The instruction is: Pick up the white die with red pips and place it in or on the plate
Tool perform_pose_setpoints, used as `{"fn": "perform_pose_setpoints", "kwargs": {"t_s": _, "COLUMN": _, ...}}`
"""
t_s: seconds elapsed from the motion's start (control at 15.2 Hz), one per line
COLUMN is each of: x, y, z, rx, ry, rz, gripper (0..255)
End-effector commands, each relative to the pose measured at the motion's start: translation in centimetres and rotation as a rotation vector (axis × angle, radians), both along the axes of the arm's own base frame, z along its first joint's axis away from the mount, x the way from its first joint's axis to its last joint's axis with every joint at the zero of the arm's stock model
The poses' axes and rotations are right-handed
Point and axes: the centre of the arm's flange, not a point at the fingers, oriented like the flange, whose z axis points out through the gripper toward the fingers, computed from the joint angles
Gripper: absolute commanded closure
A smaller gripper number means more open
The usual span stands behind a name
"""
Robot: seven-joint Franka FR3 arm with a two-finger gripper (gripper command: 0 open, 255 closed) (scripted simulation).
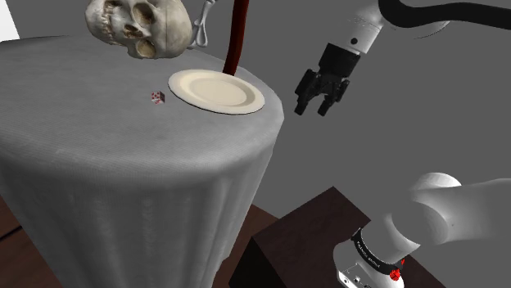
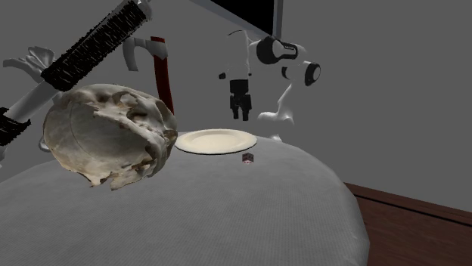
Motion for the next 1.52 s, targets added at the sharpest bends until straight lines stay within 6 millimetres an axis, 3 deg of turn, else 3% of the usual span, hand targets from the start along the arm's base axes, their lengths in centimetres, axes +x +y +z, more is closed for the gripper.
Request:
{"fn": "perform_pose_setpoints", "kwargs": {"t_s": 0.0, "x": 0.1, "y": 2.9, "z": 0.4, "rx": -0.006, "ry": 0.003, "rz": -0.06, "gripper": 0}}
{"fn": "perform_pose_setpoints", "kwargs": {"t_s": 0.73, "x": 4.8, "y": 17.1, "z": 1.7, "rx": -0.04, "ry": 0.013, "rz": -0.36, "gripper": 0}}
{"fn": "perform_pose_setpoints", "kwargs": {"t_s": 1.45, "x": 13.5, "y": 29.2, "z": 2.4, "rx": -0.075, "ry": 0.024, "rz": -0.659, "gripper": 0}}
